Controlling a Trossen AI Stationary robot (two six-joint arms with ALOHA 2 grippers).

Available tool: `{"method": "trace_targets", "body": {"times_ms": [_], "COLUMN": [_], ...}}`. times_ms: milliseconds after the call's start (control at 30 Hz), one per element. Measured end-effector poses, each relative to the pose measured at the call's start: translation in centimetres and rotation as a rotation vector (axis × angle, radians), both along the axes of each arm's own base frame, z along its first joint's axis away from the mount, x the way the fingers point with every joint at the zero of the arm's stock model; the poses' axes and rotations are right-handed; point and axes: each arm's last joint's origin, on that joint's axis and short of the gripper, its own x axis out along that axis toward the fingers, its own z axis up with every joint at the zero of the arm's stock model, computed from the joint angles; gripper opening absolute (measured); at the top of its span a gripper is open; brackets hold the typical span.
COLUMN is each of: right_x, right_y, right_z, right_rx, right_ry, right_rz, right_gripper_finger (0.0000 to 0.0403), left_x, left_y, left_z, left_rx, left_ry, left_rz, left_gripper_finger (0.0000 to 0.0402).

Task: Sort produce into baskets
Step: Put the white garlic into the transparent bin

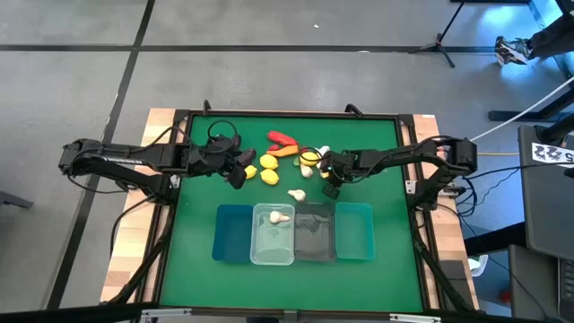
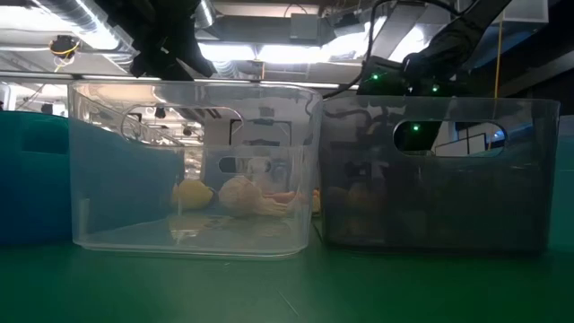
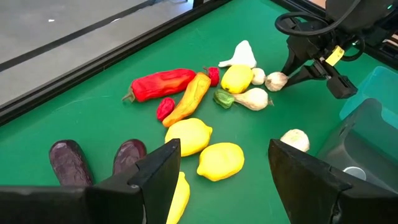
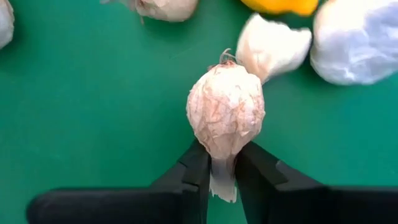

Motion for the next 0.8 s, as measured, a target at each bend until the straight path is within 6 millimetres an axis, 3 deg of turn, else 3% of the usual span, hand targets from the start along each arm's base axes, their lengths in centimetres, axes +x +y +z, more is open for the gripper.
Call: {"method": "trace_targets", "body": {"times_ms": [300, 800], "right_x": [-0.6, -1.2], "right_y": [0.1, 0.4], "right_z": [2.0, 7.3], "right_rx": [-0.013, -0.037], "right_ry": [-0.059, -0.338], "right_rz": [0.001, 0.024], "right_gripper_finger": [0.0052, 0.0055], "left_x": [0.0, 0.0], "left_y": [0.0, 0.0], "left_z": [0.0, 0.0], "left_rx": [-0.001, -0.002], "left_ry": [0.0, -0.001], "left_rz": [0.0, 0.001], "left_gripper_finger": [0.0237, 0.0237]}}
